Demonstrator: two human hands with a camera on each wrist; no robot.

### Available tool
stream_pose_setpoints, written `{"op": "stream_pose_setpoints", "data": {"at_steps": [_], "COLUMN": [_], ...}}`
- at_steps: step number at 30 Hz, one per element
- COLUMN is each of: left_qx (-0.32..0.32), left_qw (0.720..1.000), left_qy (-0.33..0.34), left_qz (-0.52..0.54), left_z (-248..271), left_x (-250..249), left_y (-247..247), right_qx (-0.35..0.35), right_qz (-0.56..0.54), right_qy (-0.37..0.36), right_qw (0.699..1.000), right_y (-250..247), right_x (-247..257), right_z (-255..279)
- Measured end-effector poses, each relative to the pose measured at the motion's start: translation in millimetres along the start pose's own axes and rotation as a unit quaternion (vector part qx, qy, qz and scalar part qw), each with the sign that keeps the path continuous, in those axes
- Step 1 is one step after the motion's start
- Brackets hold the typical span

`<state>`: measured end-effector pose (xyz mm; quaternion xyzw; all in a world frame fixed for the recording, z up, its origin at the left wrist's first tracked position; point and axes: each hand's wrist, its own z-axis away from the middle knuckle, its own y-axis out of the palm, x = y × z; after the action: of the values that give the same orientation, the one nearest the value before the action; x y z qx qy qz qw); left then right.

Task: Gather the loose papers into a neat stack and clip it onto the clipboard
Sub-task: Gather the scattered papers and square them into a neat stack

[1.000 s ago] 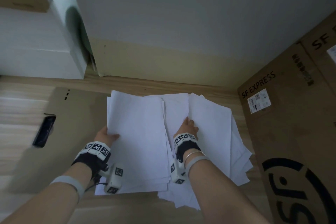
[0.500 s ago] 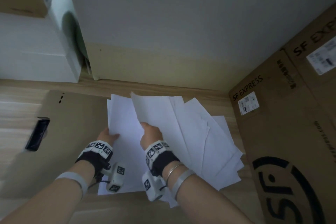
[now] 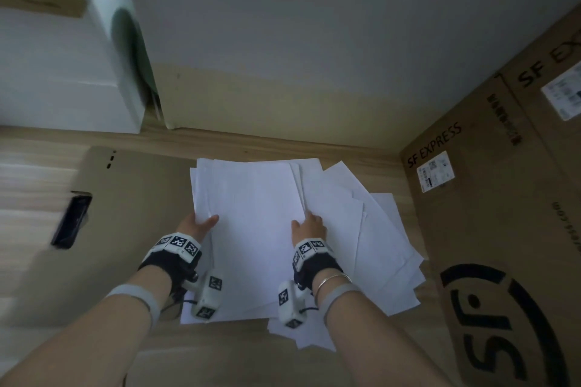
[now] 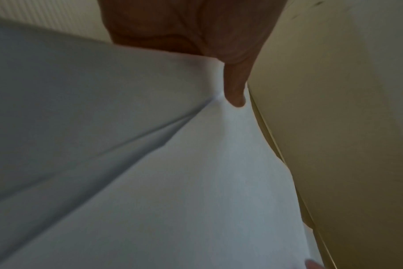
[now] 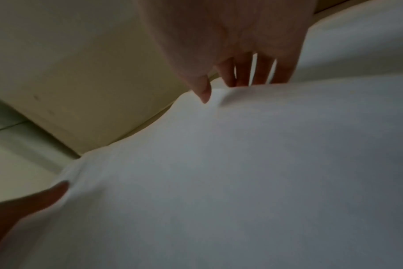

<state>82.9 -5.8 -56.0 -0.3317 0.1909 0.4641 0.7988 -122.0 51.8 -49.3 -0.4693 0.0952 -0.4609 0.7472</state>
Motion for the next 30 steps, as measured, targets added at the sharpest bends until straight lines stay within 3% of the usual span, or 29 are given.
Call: {"op": "stream_pose_setpoints", "data": {"at_steps": [5,8,11,13,18,22,25,28,30], "left_qx": [-0.018,-0.013,-0.001,0.007,-0.014,-0.006,-0.041,-0.050,-0.094], "left_qw": [0.999,0.994,0.983,0.974,0.948,0.923,0.905,0.887,0.889], "left_qy": [0.024,0.080,0.158,0.197,0.257,0.301,0.354,0.407,0.406], "left_qz": [0.036,0.073,0.095,0.114,0.188,0.241,0.231,0.213,0.191], "left_z": [4.4,13.4,27.6,37.9,60.1,85.3,98.6,105.3,102.7], "left_x": [-0.6,-8.1,-32.5,-54.0,-94.5,-115.2,-127.7,-141.5,-152.1], "left_y": [4.8,-0.5,-10.6,-17.9,-33.7,-44.8,-56.1,-59.2,-54.6], "right_qx": [0.038,0.043,0.035,-0.005,-0.076,-0.041,-0.019,-0.012,-0.015], "right_qz": [-0.037,-0.141,-0.321,-0.377,-0.419,-0.437,-0.426,-0.427,-0.452], "right_qy": [-0.048,-0.042,-0.073,-0.126,-0.231,-0.272,-0.307,-0.300,-0.270], "right_qw": [0.997,0.988,0.944,0.918,0.875,0.856,0.851,0.853,0.850], "right_y": [11.9,-2.6,-30.4,-57.3,-116.7,-136.9,-140.2,-134.2,-129.4], "right_x": [8.7,4.2,4.2,10.9,33.5,39.8,41.6,43.4,45.0], "right_z": [3.0,0.2,5.6,13.5,37.5,50.0,53.2,52.2,53.8]}}
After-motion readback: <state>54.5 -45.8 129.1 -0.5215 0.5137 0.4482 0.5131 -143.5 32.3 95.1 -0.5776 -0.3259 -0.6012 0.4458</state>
